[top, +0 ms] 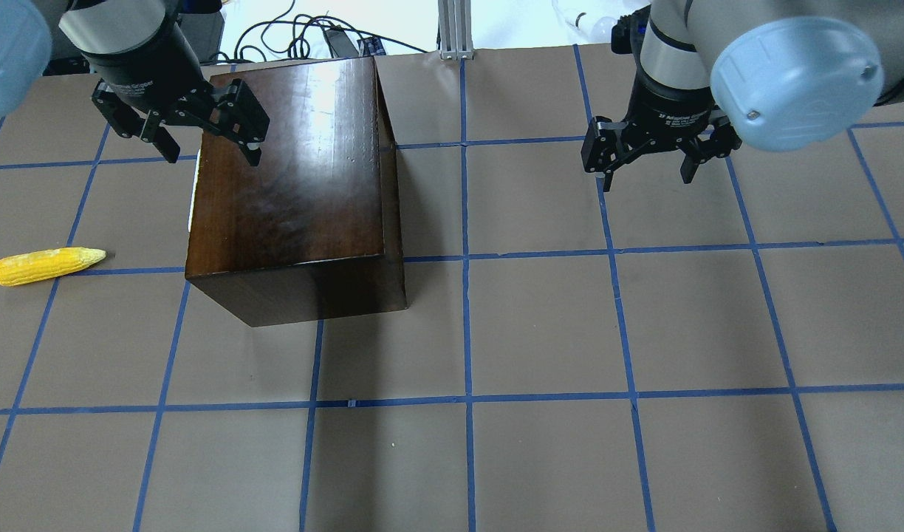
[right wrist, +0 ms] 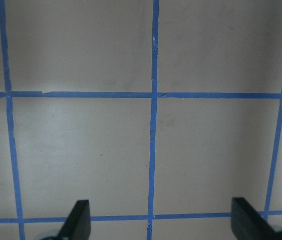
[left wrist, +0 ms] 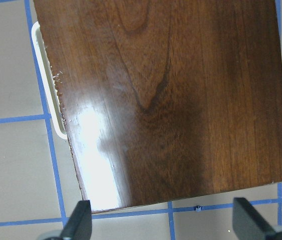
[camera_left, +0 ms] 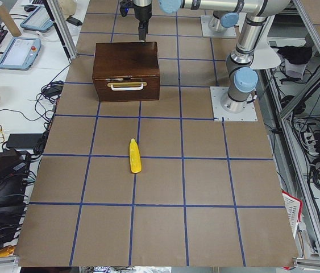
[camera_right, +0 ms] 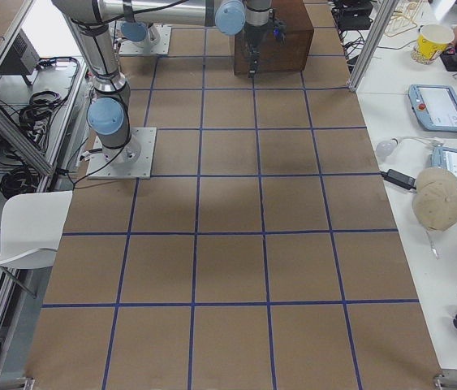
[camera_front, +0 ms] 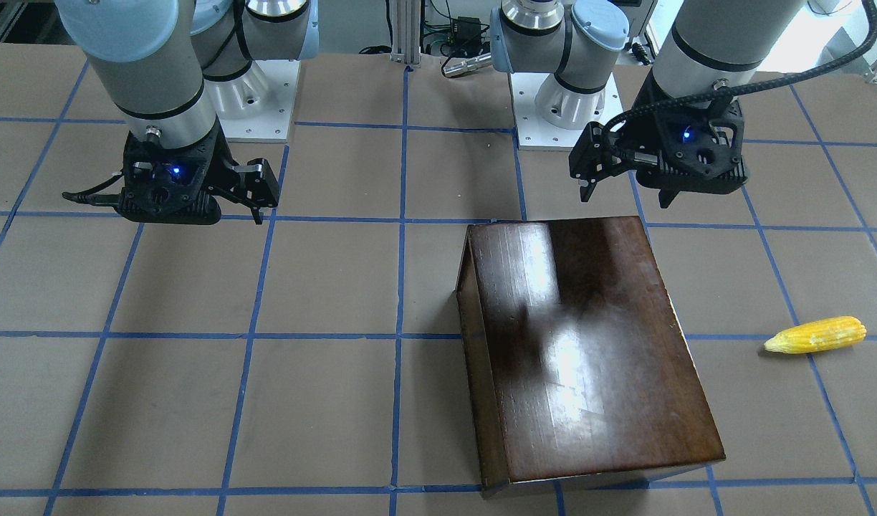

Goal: Open drawer and put corn inside
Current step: 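Move the left gripper toward the white drawer handle on the wooden cabinet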

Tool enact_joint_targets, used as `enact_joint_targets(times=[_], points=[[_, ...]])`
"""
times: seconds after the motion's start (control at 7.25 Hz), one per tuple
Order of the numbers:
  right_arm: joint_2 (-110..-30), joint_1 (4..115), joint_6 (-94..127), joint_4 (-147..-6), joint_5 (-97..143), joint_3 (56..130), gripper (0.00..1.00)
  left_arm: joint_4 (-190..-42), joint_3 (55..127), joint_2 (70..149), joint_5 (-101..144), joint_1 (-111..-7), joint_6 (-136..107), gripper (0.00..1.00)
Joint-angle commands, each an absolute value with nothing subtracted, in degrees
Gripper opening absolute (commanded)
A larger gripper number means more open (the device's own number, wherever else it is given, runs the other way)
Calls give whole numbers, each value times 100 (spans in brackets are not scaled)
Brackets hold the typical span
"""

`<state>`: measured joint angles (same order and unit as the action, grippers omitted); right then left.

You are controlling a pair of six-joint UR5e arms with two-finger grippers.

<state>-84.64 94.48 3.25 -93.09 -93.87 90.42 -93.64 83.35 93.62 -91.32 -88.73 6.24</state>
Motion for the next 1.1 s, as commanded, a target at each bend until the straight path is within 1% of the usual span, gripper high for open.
enact_joint_targets(times=[0.0, 0.69, 0.83, 0.97], points=[[-8464, 9448, 325, -9316, -9387, 9044, 100, -9378, 8323, 9291, -9158, -8877, 624, 100], [-8464, 9448, 325, -9308, -9387, 9044, 100, -9326, 8314, 9360, -9106, -8851, 650, 100], [-8473, 9448, 325, -9308, -9387, 9044, 100, -9308, 8210, 9465, -9088, -8746, 703, 100], [-8464, 9448, 325, -9308, -9387, 9044, 100, -9377, 7957, 9614, -9105, -8406, 755, 100]])
